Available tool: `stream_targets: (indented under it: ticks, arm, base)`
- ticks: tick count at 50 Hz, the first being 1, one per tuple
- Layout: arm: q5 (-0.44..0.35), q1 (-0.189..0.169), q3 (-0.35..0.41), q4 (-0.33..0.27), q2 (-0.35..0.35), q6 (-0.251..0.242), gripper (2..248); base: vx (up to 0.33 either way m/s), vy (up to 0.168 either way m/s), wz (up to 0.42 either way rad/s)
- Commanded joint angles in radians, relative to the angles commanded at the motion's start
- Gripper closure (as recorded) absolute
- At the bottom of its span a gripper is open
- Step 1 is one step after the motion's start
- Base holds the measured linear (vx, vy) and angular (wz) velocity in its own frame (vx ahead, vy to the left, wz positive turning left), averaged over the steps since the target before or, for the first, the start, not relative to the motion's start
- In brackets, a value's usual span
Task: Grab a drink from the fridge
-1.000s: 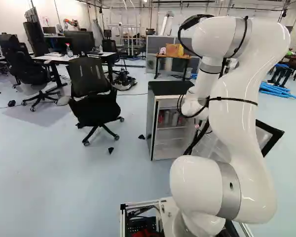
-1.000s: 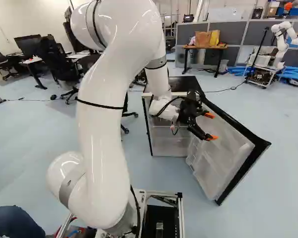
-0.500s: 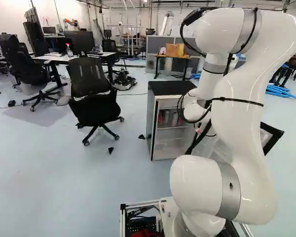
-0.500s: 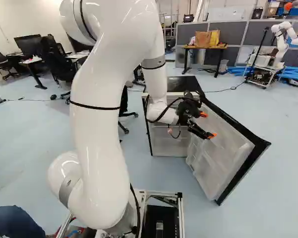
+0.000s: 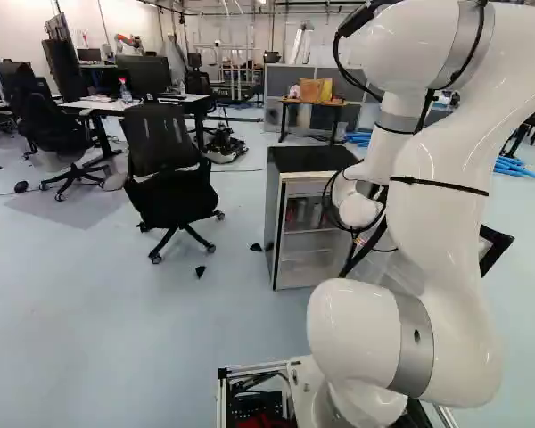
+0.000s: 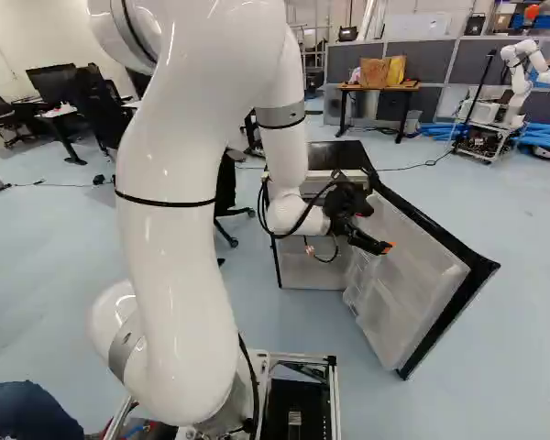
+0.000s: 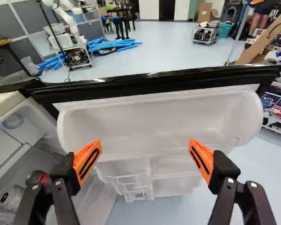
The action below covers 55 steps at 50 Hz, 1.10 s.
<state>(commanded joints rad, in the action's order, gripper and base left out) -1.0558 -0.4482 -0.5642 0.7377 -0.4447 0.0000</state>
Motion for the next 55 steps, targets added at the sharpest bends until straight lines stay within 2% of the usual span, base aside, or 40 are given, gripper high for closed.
stream_targets:
  ticks: [16, 31, 44, 55]
  arm:
    - [0.028, -0.024, 0.055, -0.168, 0.039, 0.000, 3]
    - [0.040, -0.044, 0.076, -0.326, 0.055, 0.000, 3]
    - [0.040, -0.044, 0.076, -0.463, 0.053, 0.000, 3]
    - [0.040, -0.044, 0.066, -0.579, 0.024, 0.000, 3]
  base:
    - [0.000, 0.000, 0.000]
    - [0.000, 0.000, 0.000]
    - [0.000, 0.000, 0.000]
    - [0.000, 0.000, 0.000]
